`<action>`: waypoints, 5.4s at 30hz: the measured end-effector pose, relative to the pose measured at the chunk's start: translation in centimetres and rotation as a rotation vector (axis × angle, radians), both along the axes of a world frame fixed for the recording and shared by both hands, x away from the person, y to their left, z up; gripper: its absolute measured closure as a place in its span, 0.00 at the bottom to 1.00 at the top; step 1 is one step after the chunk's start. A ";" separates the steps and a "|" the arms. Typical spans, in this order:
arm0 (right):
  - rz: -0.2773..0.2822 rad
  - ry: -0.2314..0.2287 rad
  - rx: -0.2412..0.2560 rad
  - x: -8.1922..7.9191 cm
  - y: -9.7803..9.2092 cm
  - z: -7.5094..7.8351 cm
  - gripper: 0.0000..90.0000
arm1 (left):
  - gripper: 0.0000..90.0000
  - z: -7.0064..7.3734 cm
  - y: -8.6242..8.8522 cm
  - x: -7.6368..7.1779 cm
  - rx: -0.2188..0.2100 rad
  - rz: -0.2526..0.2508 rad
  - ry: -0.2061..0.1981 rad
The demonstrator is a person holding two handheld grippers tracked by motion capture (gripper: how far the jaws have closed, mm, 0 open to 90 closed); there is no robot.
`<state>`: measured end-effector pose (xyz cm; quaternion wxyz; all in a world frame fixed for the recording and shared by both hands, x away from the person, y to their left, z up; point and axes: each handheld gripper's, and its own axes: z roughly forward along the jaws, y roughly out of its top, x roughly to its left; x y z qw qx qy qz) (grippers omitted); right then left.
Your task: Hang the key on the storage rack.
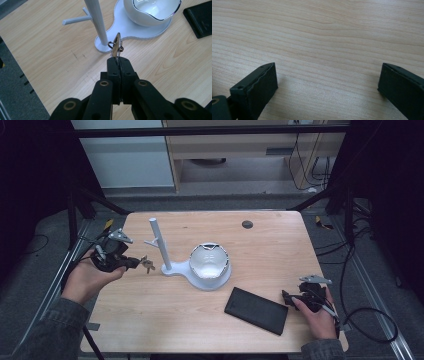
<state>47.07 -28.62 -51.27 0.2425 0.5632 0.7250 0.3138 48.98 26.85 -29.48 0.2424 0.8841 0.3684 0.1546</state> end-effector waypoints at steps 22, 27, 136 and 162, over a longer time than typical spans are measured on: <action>-0.001 0.003 0.002 0.0 0.1 0.0 0.02 | 0.99 2.5 -0.4 0.4 0.005 0.006 -0.039; 0.000 0.002 -0.001 0.0 0.0 0.0 0.02 | 0.98 2.8 -0.8 0.7 0.024 0.009 -0.041; 0.005 0.002 0.003 0.0 0.2 0.0 0.02 | 1.00 4.7 -6.0 3.7 0.062 0.030 -0.153; 0.022 -0.004 -0.001 -0.1 0.2 0.3 0.06 | 0.76 3.3 -7.3 -2.1 -0.105 -0.099 -0.249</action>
